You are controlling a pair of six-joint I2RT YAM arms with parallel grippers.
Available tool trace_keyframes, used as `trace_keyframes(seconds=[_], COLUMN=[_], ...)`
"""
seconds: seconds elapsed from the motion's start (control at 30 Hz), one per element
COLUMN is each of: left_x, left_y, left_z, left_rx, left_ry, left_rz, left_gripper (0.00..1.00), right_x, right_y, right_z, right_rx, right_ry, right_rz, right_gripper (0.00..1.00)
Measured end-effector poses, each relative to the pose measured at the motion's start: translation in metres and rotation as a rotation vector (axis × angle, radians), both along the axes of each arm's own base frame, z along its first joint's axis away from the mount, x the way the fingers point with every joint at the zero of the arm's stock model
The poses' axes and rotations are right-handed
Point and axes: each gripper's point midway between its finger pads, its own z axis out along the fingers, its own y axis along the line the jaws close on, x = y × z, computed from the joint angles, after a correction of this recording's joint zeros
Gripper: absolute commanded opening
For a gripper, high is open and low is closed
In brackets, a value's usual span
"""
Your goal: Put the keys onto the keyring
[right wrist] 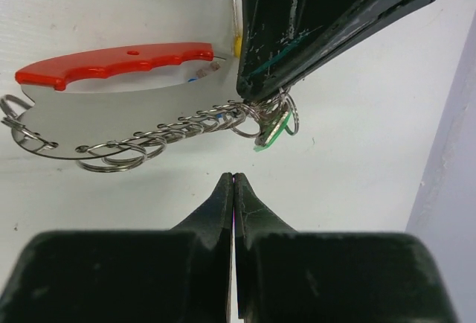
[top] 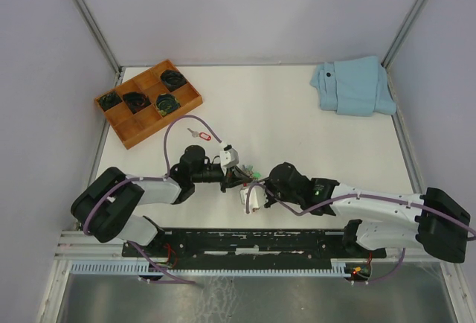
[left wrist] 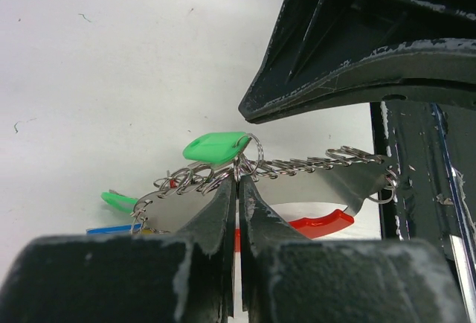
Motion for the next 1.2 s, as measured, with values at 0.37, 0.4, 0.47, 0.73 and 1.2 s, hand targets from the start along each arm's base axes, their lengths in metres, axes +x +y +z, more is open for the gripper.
trace_keyframes(seconds=[0.37,0.4,0.47,0.73,1.2], left_x=[0.0,0.0,-0.001,-0.006,-0.01], left_y=[0.001,0.001,0.001,0.002,0.001], left_z=[-0.003,-0.003,-0.004,-0.006,-0.006], left_rx=[0.01,0.012,0.014,0.019,0.017], left_ry=[0.009,0.012,0.017,0.033,0.041], left_rz=[0.006,0.005,0.001,-0.019,-0.04], left_gripper=[0.03,0.03,0.03,0.03,0.03], right_x=[-0.008,-0.009,-0.01,-0.011,-0.004], right_y=[0.007,0.009,0.013,0.026,0.039], right_z=[0.038,0.042,0.047,0.035,0.028], right_rx=[0.191,0.211,0.234,0.185,0.161], right_ry=[-0.009,-0.011,-0.008,0.044,0.104], right_rz=[0.012,0.02,0.04,0.098,0.137], right_gripper=[0.28,0.29,0.3,0.34,0.26])
